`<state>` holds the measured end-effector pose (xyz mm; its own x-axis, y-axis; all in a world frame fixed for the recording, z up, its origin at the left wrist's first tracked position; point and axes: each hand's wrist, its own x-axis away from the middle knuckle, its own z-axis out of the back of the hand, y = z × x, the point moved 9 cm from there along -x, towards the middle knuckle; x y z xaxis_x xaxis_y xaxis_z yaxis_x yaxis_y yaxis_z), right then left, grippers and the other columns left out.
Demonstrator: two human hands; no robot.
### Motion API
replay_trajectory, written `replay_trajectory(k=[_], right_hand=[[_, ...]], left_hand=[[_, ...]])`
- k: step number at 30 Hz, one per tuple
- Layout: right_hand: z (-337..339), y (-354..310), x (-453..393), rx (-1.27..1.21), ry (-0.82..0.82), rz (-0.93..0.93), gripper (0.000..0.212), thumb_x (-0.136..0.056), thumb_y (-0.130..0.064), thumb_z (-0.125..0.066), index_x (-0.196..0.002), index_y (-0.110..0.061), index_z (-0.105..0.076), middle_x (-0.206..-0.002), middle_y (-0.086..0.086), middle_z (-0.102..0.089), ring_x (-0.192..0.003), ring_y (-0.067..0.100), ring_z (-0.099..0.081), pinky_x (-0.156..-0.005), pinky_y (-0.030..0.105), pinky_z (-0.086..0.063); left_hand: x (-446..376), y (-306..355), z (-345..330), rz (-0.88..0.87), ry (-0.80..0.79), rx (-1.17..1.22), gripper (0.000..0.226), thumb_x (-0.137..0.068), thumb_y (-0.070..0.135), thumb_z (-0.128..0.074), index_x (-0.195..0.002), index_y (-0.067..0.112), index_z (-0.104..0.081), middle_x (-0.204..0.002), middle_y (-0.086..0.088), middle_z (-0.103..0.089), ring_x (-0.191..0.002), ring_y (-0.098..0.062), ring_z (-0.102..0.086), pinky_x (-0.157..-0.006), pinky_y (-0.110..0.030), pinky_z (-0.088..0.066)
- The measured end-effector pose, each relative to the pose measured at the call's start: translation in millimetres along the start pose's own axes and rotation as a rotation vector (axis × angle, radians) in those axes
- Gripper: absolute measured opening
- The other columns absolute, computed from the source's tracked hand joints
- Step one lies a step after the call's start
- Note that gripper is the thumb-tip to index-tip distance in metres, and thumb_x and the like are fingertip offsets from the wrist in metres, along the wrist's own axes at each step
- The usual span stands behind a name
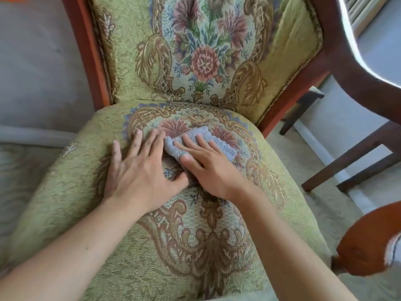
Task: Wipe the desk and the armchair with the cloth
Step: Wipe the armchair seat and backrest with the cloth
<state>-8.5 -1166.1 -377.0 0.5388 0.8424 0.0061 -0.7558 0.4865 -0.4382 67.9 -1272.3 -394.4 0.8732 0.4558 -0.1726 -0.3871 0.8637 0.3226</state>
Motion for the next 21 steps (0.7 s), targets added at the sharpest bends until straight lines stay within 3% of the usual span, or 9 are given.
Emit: replay_trajectory(k=[3,4,6,8,10,13,16,19,21], right_hand=[[10.2,3.6,20.8,-0.347,-0.06,-0.071,0.037,-0.107,-0.045,-0.033,-0.126,-0.038,-0.064,-0.137,-0.021,-0.058,-0.132,0.0,-0.046,-0.116,0.033,-0.03],[20.5,8.6,26.6,-0.507,-0.012,-0.126,0.04,-0.106,-0.048,-0.035,-0.108,-0.033,-0.072,-0.109,-0.006,-0.074,-0.107,0.016,-0.066,-0.101,0.041,-0.047],[49.6,26.0,37.7,-0.76,0.187,-0.223,0.05,-0.104,-0.052,-0.036,-0.101,-0.014,-0.068,-0.09,0.039,-0.063,-0.085,0.054,-0.062,-0.097,0.041,-0.053],[75.4,49.9,51.3,-1.014,0.387,-0.327,0.045,-0.103,-0.051,-0.039,-0.111,-0.016,-0.067,-0.111,0.031,-0.069,-0.105,0.04,-0.068,-0.106,0.045,-0.047],[101.0,75.8,65.6,-1.134,0.604,-0.425,0.039,-0.102,-0.05,-0.044,-0.11,-0.02,-0.068,-0.109,0.011,-0.076,-0.103,0.022,-0.072,-0.097,0.047,-0.053],[138.3,100.9,94.3,-0.793,0.866,-0.567,0.043,-0.101,-0.053,-0.043,-0.091,-0.019,-0.067,-0.088,0.003,-0.071,-0.075,0.012,-0.068,-0.073,0.033,-0.056],[135.2,103.5,90.6,-0.308,0.807,-0.637,0.059,-0.101,-0.06,-0.031,-0.081,-0.014,-0.063,-0.07,-0.001,-0.062,-0.059,0.012,-0.061,-0.055,0.026,-0.045],[79.5,124.4,67.1,-0.117,0.469,-0.802,0.064,-0.103,-0.059,-0.022,-0.114,-0.014,-0.065,-0.108,0.015,-0.069,-0.109,0.031,-0.063,-0.09,0.042,-0.048],[57.8,131.0,50.7,0.073,0.312,-0.853,0.057,-0.105,-0.051,-0.018,-0.149,-0.021,-0.039,-0.154,0.018,-0.038,-0.142,0.038,-0.032,-0.115,0.051,-0.027]], left_hand=[[-1.1,0.2,-2.8,-0.011,-0.021,-0.007,0.114,-0.068,0.091,-0.015,-0.162,0.029,0.003,-0.169,0.012,0.009,-0.156,-0.016,0.01,-0.125,-0.057,0.004],[-1.3,0.7,-3.3,-0.013,-0.024,-0.011,0.114,-0.069,0.092,-0.015,-0.162,0.029,0.003,-0.168,0.012,0.01,-0.156,-0.016,0.011,-0.125,-0.057,0.005],[-1.1,1.2,-3.9,-0.012,-0.022,-0.021,0.112,-0.07,0.093,-0.01,-0.162,0.03,0.002,-0.168,0.012,0.012,-0.156,-0.017,0.013,-0.124,-0.057,0.005],[-0.7,1.4,-4.5,-0.014,-0.016,-0.021,0.111,-0.071,0.093,-0.007,-0.162,0.03,0.002,-0.167,0.011,0.014,-0.155,-0.018,0.014,-0.124,-0.058,0.005],[0.1,0.7,-5.5,-0.017,-0.016,-0.011,0.11,-0.072,0.093,-0.006,-0.162,0.03,0.003,-0.166,0.01,0.015,-0.155,-0.019,0.015,-0.124,-0.058,0.005],[-0.7,0.9,-7.2,-0.02,-0.02,-0.004,0.11,-0.072,0.092,-0.007,-0.162,0.03,0.003,-0.167,0.01,0.015,-0.155,-0.02,0.015,-0.123,-0.06,0.005],[-2.6,1.5,-8.6,-0.023,-0.019,-0.003,0.11,-0.072,0.092,-0.008,-0.162,0.029,0.001,-0.167,0.009,0.013,-0.155,-0.021,0.012,-0.123,-0.061,0.004],[-2.9,1.7,-9.1,-0.031,-0.009,-0.015,0.111,-0.073,0.091,-0.009,-0.162,0.026,-0.002,-0.168,0.009,0.01,-0.156,-0.022,0.009,-0.123,-0.063,0.001],[-3.3,1.9,-9.3,-0.032,-0.002,-0.027,0.111,-0.073,0.09,-0.009,-0.163,0.025,-0.004,-0.168,0.008,0.009,-0.156,-0.023,0.007,-0.122,-0.065,-0.001]])
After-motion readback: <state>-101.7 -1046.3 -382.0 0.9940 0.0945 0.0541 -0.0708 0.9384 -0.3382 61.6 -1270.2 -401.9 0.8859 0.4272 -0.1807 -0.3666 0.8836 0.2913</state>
